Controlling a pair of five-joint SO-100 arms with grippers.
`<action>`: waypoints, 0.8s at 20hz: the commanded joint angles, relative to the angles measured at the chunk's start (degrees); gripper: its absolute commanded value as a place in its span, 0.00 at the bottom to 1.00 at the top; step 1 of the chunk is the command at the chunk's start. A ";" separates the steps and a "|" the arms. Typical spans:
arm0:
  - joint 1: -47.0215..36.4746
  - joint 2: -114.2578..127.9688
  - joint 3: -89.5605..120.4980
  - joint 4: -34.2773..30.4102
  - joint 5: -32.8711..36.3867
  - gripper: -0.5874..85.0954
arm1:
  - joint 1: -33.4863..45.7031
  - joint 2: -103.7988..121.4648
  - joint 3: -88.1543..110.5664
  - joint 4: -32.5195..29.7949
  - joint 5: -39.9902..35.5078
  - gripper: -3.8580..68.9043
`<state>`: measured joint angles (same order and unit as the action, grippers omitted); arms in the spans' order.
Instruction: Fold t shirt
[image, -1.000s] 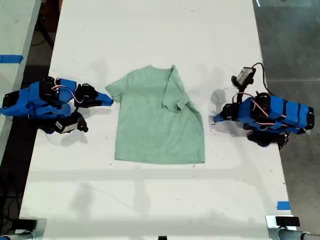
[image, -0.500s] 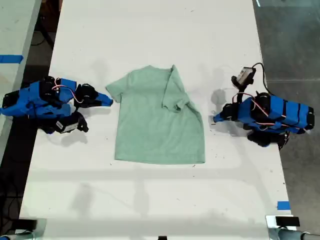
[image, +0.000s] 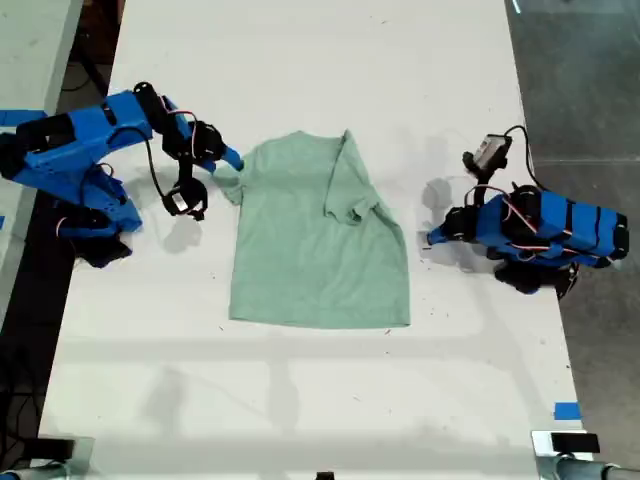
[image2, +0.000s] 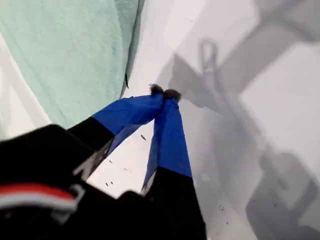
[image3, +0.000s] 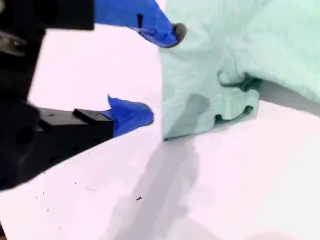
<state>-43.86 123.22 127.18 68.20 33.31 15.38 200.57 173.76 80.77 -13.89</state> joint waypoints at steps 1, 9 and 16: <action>-6.15 -5.45 -0.26 -3.87 1.76 0.22 | -0.70 0.53 1.76 -0.09 0.00 0.04; -3.87 -19.07 0.00 -11.25 2.72 0.20 | -1.05 0.53 1.67 0.00 0.00 0.04; -3.87 -22.76 -4.48 -7.21 2.64 0.01 | -1.14 0.53 1.58 0.00 0.00 0.04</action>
<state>-48.16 99.67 125.24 58.36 36.21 14.68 200.57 173.76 80.77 -13.89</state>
